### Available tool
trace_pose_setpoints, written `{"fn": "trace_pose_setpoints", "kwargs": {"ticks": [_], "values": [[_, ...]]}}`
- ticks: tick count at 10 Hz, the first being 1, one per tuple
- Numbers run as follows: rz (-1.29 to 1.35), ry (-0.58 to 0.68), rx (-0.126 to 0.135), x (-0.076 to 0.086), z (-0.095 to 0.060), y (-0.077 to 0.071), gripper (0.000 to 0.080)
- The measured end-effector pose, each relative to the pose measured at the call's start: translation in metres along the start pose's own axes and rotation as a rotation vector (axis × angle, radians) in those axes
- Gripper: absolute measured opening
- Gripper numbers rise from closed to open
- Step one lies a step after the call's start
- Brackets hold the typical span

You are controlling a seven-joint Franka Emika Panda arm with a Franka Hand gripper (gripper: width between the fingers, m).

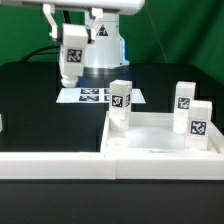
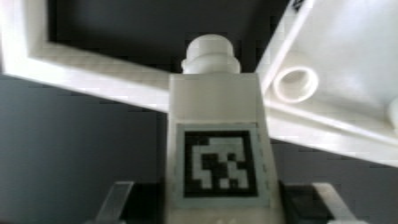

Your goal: Assemble square table

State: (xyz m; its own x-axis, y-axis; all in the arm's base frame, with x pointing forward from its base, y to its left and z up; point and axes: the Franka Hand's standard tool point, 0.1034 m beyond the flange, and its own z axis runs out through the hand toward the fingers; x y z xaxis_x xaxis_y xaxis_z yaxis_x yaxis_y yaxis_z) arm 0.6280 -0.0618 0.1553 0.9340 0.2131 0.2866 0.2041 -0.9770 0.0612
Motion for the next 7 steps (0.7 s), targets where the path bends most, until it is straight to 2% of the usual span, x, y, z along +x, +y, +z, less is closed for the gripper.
{"fn": "trace_pose_setpoints", "kwargs": {"ticks": [1, 2, 3, 5, 7], "values": [[0.013, -0.003, 0.012, 0.008, 0.011, -0.016, 0.0290], [0.035, 0.019, 0.030, 0.027, 0.010, -0.037, 0.0290], [0.076, 0.029, 0.041, 0.045, 0.001, -0.051, 0.0290], [0.068, 0.027, 0.033, 0.040, 0.004, -0.045, 0.0290], [0.068, 0.027, 0.033, 0.040, 0.004, -0.045, 0.0290]]}}
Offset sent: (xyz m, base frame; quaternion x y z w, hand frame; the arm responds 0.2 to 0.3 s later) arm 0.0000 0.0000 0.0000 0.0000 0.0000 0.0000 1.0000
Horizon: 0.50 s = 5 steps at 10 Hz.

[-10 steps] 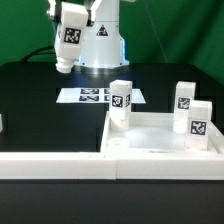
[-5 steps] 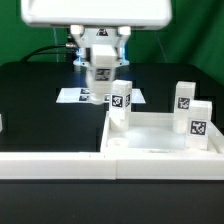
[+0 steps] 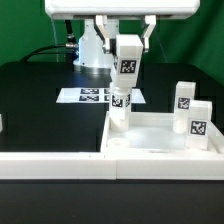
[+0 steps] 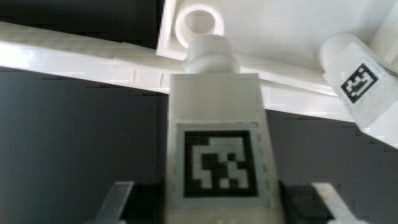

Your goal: Assemble square table

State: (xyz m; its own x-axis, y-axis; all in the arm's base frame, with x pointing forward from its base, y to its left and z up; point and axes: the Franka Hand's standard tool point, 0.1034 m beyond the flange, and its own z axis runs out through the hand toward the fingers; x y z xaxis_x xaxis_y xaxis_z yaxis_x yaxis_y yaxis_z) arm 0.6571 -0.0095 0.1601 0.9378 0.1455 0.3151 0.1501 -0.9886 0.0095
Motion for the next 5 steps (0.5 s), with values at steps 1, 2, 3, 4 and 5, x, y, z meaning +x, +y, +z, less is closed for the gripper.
{"fn": "trace_pose_setpoints", "kwargs": {"ticks": [1, 2, 3, 4, 5], "values": [[-0.002, 0.001, 0.004, -0.002, 0.000, 0.001, 0.0290], [0.025, 0.003, 0.039, -0.016, 0.000, 0.008, 0.0290], [0.089, 0.024, 0.070, -0.020, -0.003, 0.014, 0.0290], [0.139, 0.056, 0.074, -0.020, -0.001, 0.017, 0.0290], [0.173, 0.058, 0.084, -0.022, 0.005, 0.017, 0.0290]]}}
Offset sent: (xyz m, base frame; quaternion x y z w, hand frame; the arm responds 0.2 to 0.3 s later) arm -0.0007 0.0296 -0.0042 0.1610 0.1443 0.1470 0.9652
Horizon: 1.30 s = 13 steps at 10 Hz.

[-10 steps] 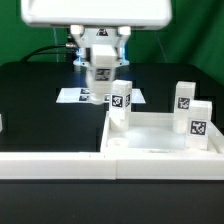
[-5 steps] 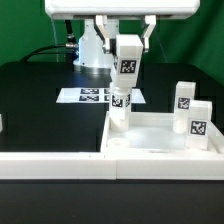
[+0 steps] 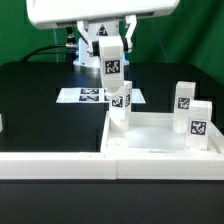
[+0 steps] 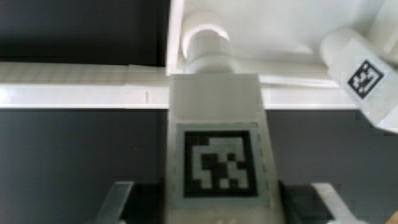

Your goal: Assemble square table

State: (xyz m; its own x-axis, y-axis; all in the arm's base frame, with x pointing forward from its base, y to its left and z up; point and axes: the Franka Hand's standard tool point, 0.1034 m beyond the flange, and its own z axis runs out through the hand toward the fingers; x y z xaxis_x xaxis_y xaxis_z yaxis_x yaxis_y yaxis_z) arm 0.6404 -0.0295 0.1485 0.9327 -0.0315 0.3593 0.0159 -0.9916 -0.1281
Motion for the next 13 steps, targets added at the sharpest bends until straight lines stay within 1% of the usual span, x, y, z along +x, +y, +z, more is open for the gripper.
{"fn": "trace_pose_setpoints", "kwargs": {"ticks": [1, 2, 3, 4, 5, 6, 9, 10, 11, 12, 13], "values": [[0.098, 0.028, -0.026, 0.004, 0.005, -0.001, 0.0290], [0.127, 0.050, -0.070, 0.009, 0.010, -0.011, 0.0290], [0.131, 0.052, -0.101, 0.010, 0.013, -0.016, 0.0290], [0.139, 0.055, -0.118, 0.011, 0.013, -0.011, 0.0290], [0.165, 0.057, -0.135, 0.009, 0.017, -0.011, 0.0290], [0.179, 0.050, -0.150, 0.006, 0.022, -0.014, 0.0290], [0.174, 0.050, -0.153, 0.006, 0.022, -0.013, 0.0290], [0.203, 0.084, -0.160, 0.009, 0.022, -0.014, 0.0290], [0.233, 0.204, -0.183, 0.012, 0.028, -0.028, 0.0290], [0.201, 0.222, -0.199, 0.006, 0.034, -0.035, 0.0290], [0.194, 0.261, -0.206, 0.010, 0.031, -0.035, 0.0290]]}}
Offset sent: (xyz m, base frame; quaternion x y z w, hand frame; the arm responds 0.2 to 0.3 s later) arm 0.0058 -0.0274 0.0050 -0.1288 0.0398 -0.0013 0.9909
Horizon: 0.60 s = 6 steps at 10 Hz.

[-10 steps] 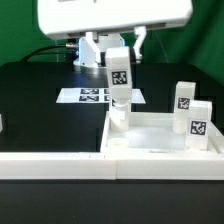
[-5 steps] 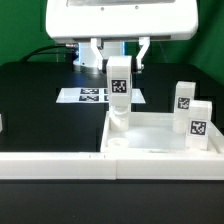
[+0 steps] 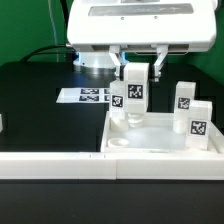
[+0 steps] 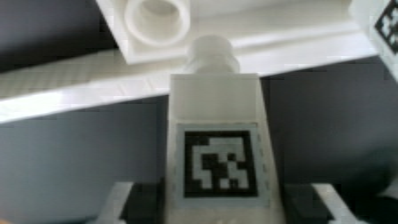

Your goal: Assemble square table

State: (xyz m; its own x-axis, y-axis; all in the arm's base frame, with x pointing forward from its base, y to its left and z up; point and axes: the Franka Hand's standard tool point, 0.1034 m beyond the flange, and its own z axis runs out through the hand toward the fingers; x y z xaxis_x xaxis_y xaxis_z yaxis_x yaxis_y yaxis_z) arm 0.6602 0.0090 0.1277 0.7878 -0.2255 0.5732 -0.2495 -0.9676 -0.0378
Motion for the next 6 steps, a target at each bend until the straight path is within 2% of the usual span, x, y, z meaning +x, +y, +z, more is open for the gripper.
{"fn": "trace_pose_setpoints", "kwargs": {"ticks": [3, 6], "values": [[-0.010, 0.023, -0.005, -0.002, 0.002, 0.000, 0.0290], [-0.017, 0.007, -0.027, -0.010, 0.011, 0.017, 0.0290]]}}
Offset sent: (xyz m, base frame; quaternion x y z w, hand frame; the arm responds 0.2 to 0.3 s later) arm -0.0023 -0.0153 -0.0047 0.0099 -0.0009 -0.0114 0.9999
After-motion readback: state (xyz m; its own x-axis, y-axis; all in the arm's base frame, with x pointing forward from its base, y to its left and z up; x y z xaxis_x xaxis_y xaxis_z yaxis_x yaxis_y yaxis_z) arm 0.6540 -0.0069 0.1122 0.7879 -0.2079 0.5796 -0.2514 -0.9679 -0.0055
